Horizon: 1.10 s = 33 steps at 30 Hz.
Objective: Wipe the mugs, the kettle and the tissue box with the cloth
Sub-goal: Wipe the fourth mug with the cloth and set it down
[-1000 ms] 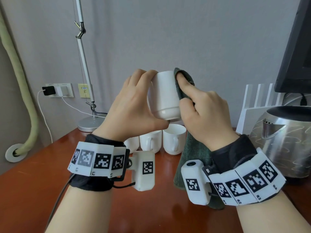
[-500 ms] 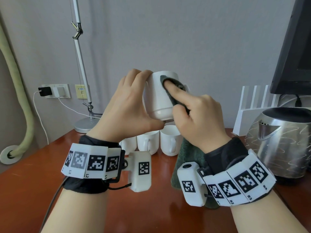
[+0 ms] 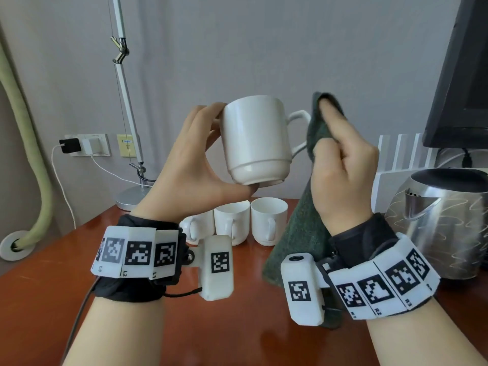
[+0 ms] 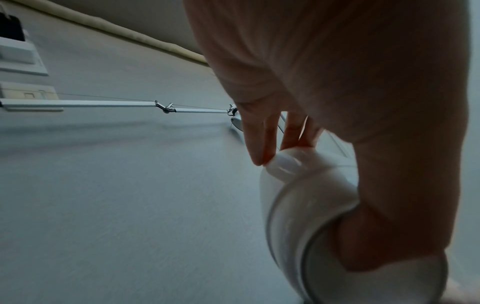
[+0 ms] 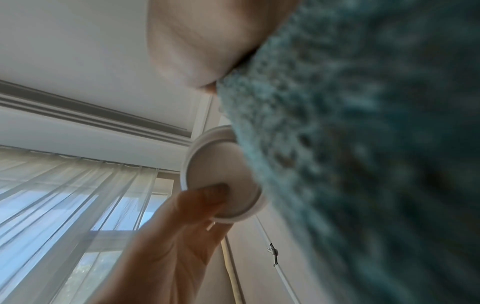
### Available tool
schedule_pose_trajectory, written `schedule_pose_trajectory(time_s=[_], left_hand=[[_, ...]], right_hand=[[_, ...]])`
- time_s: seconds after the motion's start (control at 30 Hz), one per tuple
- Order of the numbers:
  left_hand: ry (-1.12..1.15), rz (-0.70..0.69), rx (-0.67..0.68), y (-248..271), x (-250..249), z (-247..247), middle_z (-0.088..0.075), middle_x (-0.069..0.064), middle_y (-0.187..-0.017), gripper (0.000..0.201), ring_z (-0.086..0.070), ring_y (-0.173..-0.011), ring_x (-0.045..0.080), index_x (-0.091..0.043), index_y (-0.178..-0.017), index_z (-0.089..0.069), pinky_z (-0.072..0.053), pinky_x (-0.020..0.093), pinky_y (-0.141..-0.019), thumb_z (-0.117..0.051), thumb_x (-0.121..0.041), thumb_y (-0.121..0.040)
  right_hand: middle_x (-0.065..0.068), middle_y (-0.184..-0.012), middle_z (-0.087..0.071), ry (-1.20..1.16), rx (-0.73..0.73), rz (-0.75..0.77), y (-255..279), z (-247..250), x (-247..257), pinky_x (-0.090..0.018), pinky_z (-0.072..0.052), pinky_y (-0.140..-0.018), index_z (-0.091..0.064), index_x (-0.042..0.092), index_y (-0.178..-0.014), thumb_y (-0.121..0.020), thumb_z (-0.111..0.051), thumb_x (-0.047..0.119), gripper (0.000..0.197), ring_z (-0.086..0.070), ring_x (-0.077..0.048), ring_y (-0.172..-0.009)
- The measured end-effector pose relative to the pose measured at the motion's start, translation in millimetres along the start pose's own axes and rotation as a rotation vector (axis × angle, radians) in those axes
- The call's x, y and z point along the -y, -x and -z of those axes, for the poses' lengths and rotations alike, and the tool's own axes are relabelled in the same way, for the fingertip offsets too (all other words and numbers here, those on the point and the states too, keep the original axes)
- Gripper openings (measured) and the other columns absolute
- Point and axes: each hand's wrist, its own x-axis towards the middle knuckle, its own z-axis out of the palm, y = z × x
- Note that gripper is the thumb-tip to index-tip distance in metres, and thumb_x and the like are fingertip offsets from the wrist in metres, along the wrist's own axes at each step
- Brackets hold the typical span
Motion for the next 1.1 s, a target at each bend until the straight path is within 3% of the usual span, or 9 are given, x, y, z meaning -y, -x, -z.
schedule_pose_trajectory(time_s=[0.1, 0.27, 0.33, 0.43, 0.57, 0.77, 0.93, 1.0, 1.1], left_hand=[[0.117, 0.031, 0.002, 1.3, 3.0, -1.6, -0.048, 0.011, -0.129, 0.091, -0.051, -0.122, 0.017, -0.009, -0.135, -0.04, -0.039, 0.022, -0.107, -0.085, -0.022, -0.057], [0.242, 0.086, 0.075, 2.8, 5.7, -7.3, -0.048, 0.021, -0.13, 0.09, -0.056, -0.121, 0.022, -0.016, -0.133, -0.036, -0.043, 0.032, -0.107, -0.084, -0.02, -0.058], [0.231, 0.08, 0.097, 2.6, 5.0, -10.4, -0.048, 0.022, -0.128, 0.088, -0.057, -0.119, 0.02, -0.017, -0.132, -0.035, -0.042, 0.027, -0.105, -0.083, -0.01, -0.058], [0.211, 0.061, 0.124, 2.1, 7.0, -11.7, -0.047, 0.019, -0.131, 0.092, -0.054, -0.123, 0.021, -0.014, -0.136, -0.033, -0.039, 0.029, -0.109, -0.081, -0.004, -0.058], [0.047, -0.027, 0.155, 0.2, 6.9, -10.4, -0.039, 0.007, -0.137, 0.107, -0.041, -0.133, 0.011, -0.014, -0.146, -0.024, -0.031, 0.019, -0.111, -0.083, -0.01, -0.057], [-0.104, -0.076, 0.08, -2.3, 1.8, -10.9, -0.046, 0.001, -0.122, 0.095, -0.044, -0.114, 0.003, -0.003, -0.138, -0.041, -0.04, 0.018, -0.1, -0.082, -0.019, -0.053], [-0.145, -0.015, 0.008, -2.0, 7.5, -2.3, -0.047, -0.001, -0.122, 0.096, -0.046, -0.112, 0.006, -0.003, -0.138, -0.042, -0.036, 0.012, -0.099, -0.082, -0.024, -0.053], [-0.16, -0.034, 0.013, -3.1, 7.5, -1.2, -0.047, 0.001, -0.12, 0.095, -0.045, -0.11, 0.006, 0.0, -0.137, -0.043, -0.035, 0.01, -0.097, -0.081, -0.025, -0.053], [-0.125, -0.059, 0.049, -3.1, 3.0, -2.3, -0.046, 0.001, -0.118, 0.092, -0.044, -0.107, -0.003, 0.001, -0.134, -0.043, -0.035, 0.009, -0.095, -0.073, -0.036, -0.055]], right_hand=[[0.018, -0.054, -0.052, -0.07, -0.025, -0.197, -3.7, -2.8, -0.8, -0.023, -0.035, -0.059, -0.053, 0.013, -0.136, -0.086, -0.042, 0.028, 0.054, -0.043, -0.007, -0.053], [0.02, -0.056, -0.042, -0.275, 0.07, -0.283, -9.4, -0.8, 8.6, -0.02, -0.036, -0.066, -0.049, 0.027, -0.071, -0.099, -0.05, 0.034, 0.029, -0.04, 0.0, -0.062], [0.027, -0.074, -0.057, -0.297, 0.111, -0.239, -8.0, -0.6, 11.7, -0.011, -0.04, -0.068, -0.064, 0.023, -0.097, -0.098, -0.054, 0.027, 0.011, -0.047, 0.008, -0.07], [0.005, -0.12, -0.06, -0.221, 0.137, -0.182, -4.6, 0.5, 11.1, -0.024, -0.043, -0.076, -0.038, 0.005, -0.144, -0.097, -0.055, 0.012, 0.051, -0.036, 0.014, -0.11], [-0.035, -0.126, -0.047, -0.154, 0.183, -0.127, -3.4, 1.7, 13.0, -0.021, -0.034, -0.091, -0.031, 0.002, -0.146, -0.098, -0.051, 0.008, 0.052, -0.018, 0.011, -0.1], [-0.011, -0.12, -0.064, -0.163, 0.271, -0.027, -3.7, 5.0, 10.0, -0.007, -0.04, -0.076, -0.032, 0.012, -0.145, -0.102, -0.044, 0.014, 0.045, -0.021, 0.011, -0.105], [-0.044, -0.112, -0.044, -0.263, 0.36, 0.043, 2.0, 6.5, 13.7, -0.033, -0.027, -0.093, -0.043, 0.029, -0.13, -0.095, -0.045, 0.004, 0.044, -0.032, -0.033, -0.111], [-0.038, -0.112, -0.051, -0.243, 0.478, -0.008, 2.6, 4.2, 12.4, -0.032, -0.014, -0.078, -0.048, 0.05, -0.119, -0.09, -0.045, 0.009, 0.051, -0.05, -0.039, -0.1], [0.005, -0.069, -0.065, -0.095, 0.631, -0.094, -0.4, 1.5, 8.1, -0.028, -0.031, -0.06, -0.045, 0.07, -0.105, -0.09, -0.043, 0.02, 0.052, -0.043, -0.028, -0.06]])
